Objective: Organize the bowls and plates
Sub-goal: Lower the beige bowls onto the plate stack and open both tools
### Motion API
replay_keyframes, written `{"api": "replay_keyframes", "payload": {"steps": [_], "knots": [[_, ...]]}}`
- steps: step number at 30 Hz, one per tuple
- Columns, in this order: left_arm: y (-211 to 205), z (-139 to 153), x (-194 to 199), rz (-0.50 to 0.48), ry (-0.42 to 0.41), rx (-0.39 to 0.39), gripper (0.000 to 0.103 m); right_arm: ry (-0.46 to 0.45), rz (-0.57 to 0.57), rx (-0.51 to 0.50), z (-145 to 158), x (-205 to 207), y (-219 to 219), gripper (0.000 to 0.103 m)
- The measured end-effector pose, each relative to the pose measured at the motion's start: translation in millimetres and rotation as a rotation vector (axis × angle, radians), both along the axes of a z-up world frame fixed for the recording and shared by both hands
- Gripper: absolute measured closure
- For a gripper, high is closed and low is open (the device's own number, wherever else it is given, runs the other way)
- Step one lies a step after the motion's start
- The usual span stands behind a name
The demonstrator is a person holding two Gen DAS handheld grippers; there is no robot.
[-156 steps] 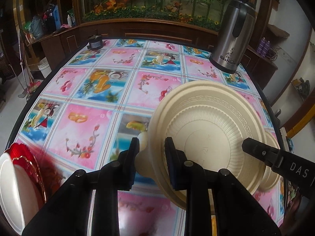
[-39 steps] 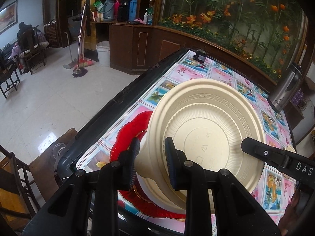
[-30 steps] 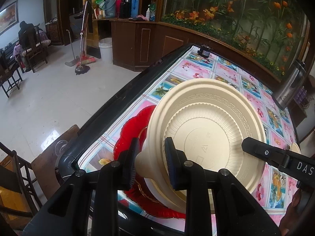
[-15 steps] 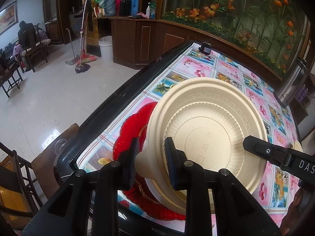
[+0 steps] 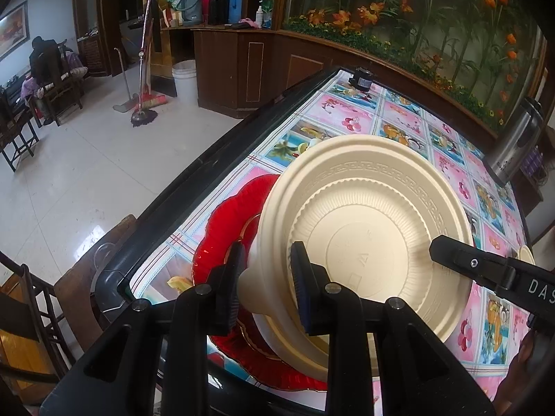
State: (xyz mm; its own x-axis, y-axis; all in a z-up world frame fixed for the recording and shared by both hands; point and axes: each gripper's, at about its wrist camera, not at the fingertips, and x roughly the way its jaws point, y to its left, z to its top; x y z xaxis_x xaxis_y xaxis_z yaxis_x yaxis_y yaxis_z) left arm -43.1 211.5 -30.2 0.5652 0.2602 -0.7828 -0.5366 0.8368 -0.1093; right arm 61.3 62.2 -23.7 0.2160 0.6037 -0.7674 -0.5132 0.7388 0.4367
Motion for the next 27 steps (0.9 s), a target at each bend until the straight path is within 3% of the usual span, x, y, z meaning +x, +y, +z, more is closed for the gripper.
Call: {"api": "replay_keyframes", "payload": {"steps": [17, 18, 21, 23, 24, 25, 27], "knots": [[2, 5, -2, 0.016, -0.015, -0.001, 0.078, -0.053, -0.015, -0.018, 9, -3, 0, 0.088], [2, 7, -3, 0.016, -0.021, 0.002, 0.076, -0.056, -0.015, -0.019, 10, -4, 0, 0.088], [3, 10, -6, 0.025, -0.038, -0.011, 0.052, -0.066, -0.017, -0.018, 13, -5, -1, 0.086], [3, 14, -8, 0.035, -0.054, -0.002, 0.051, -0.071, -0.016, -0.011, 15, -6, -2, 0.083], [3, 17, -10, 0.043, -0.066, 0.005, 0.050, -0.070, -0.019, -0.006, 16, -7, -4, 0.076], [3, 20, -11, 0.047, -0.077, 0.002, 0.047, -0.068, -0.027, 0.004, 17, -6, -7, 0.063], [1, 27, -15, 0.052, -0.118, -0.008, 0.043, -0.069, -0.035, 0.019, 19, -7, -11, 0.058]]}}
